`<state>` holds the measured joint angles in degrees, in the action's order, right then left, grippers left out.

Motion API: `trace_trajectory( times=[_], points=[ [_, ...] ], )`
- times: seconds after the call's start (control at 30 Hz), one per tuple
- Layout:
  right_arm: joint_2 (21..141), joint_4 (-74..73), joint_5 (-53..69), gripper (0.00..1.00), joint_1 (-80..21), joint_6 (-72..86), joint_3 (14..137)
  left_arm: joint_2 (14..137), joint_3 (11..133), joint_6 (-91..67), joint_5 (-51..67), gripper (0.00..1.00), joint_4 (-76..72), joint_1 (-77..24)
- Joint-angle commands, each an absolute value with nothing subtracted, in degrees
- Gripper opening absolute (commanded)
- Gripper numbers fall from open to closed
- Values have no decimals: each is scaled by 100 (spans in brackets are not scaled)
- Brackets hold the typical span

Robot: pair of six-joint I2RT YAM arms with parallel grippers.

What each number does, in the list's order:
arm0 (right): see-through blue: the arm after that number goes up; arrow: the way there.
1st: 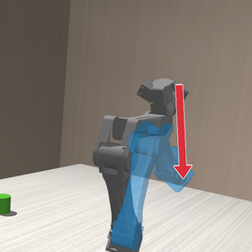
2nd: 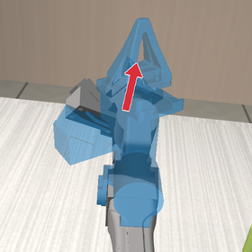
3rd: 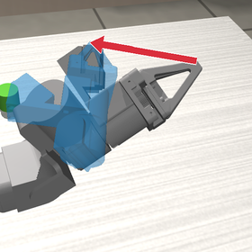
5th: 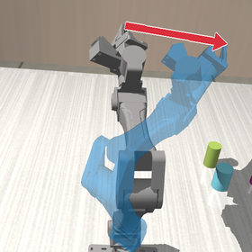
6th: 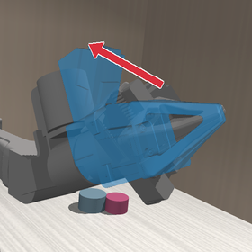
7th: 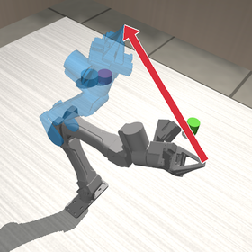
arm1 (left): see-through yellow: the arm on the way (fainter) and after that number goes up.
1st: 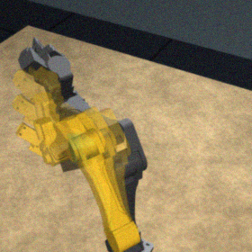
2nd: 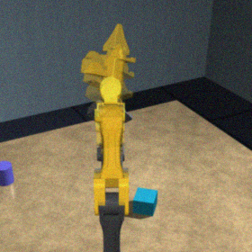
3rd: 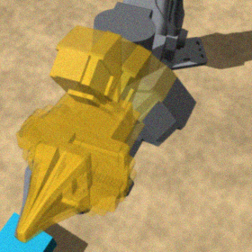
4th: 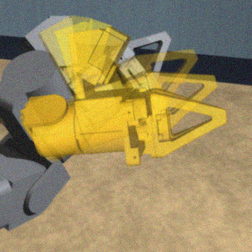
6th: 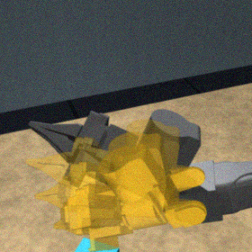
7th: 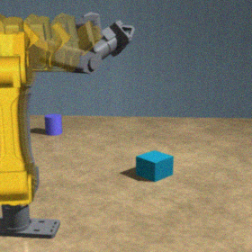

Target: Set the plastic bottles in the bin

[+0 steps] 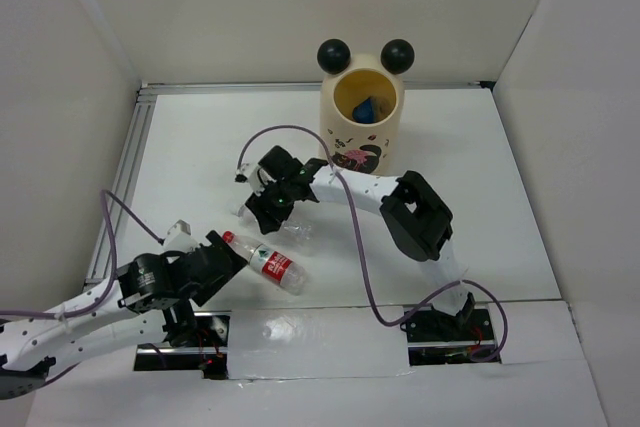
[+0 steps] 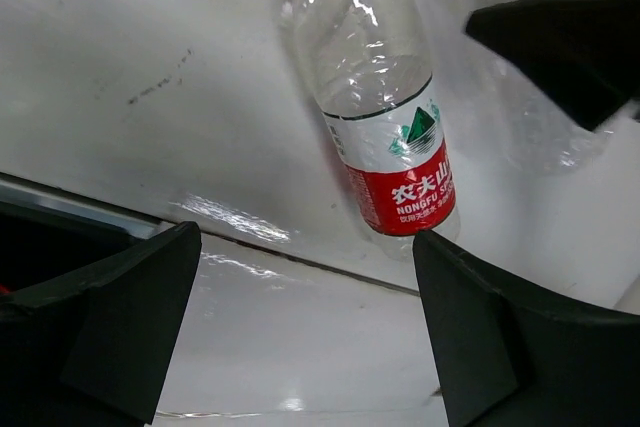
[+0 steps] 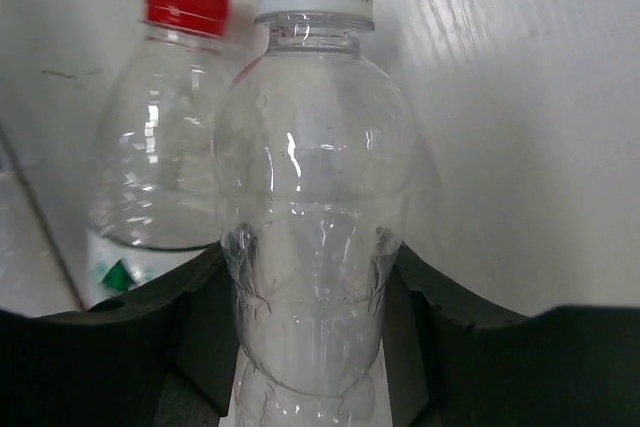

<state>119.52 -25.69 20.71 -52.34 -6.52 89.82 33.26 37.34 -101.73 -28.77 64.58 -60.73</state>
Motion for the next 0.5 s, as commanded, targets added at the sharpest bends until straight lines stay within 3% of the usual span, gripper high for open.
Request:
trace_trajectory(
  times=[0.0,0.27,0.47],
  points=[
    [11208,-2899,3398,35,-4879,-1123,10015,3156,3402,-11142,-2418,100,5732,-6056],
    [10635,-2480,7430,32,-3165,-1600,11495,3093,3120,-11751,-2583,100,4976,-6056],
    [10529,-2848,8425,38,-2236,-2742,12103,3761,3436,-11505,-2558,100,4816,-5995]
  ],
)
